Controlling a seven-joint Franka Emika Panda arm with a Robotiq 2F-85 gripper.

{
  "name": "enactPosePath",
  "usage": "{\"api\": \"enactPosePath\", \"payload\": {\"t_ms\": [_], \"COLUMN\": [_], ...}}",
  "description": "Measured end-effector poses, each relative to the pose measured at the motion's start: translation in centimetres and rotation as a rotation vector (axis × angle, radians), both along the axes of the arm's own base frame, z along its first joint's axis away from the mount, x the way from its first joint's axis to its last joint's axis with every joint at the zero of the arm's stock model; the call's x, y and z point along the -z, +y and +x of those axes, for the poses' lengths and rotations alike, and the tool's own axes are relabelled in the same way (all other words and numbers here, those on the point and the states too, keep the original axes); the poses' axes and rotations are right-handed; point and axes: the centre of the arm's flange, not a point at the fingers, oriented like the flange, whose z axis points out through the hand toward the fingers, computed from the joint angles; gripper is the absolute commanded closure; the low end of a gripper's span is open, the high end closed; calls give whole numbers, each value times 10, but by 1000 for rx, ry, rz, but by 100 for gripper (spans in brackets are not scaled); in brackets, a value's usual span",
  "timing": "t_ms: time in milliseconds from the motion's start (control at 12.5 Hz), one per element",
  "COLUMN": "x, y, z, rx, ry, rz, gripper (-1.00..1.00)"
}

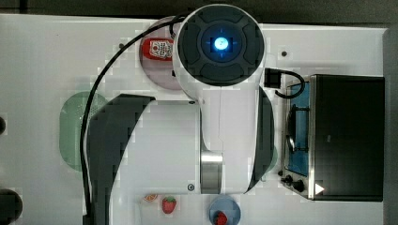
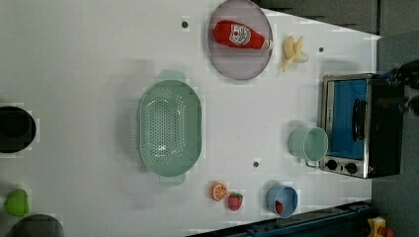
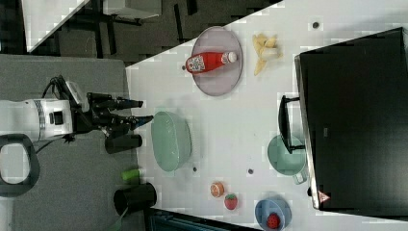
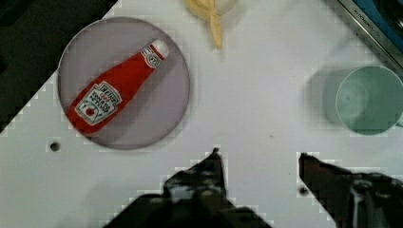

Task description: Drag strainer left to right.

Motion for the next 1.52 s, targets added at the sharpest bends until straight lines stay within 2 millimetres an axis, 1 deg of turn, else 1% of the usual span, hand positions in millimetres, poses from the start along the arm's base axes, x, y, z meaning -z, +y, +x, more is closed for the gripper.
{"api": "enactPosePath", "payload": {"t_ms": [80,160,240,320,400,480,560,640,720,800,880,1040,1120,1280,1360,1440,1520], "x": [9,5,-8,-30,-56,-78,-96,-103,-98,-83,-57,15,57,137,170,196,216], "y": [-3,-8,-11,-9,0,12,29,52,80,113,149,213,243,296,317,329,337], "z": [-38,-77,-105,-127,-142,-149,-151,-149,-143,-133,-122,-102,-99,-100,-105,-111,-114], "rx": [5,13,21,23,21,9,-18,-52,-87,-111,-125,-109,-76,21,77,136,207], "ry": [86,132,115,67,-1,-73,-136,-166,-160,-155,-131,-52,4,91,130,162,175], "rz": [-11,-16,-17,-11,12,32,21,3,-19,-26,-30,-39,-38,-8,7,4,13], "gripper": [-59,-81,-99,-100,-100,-100,-100,-100,-100,-100,-100,-100,-100,-100,-100,-100,-100]}}
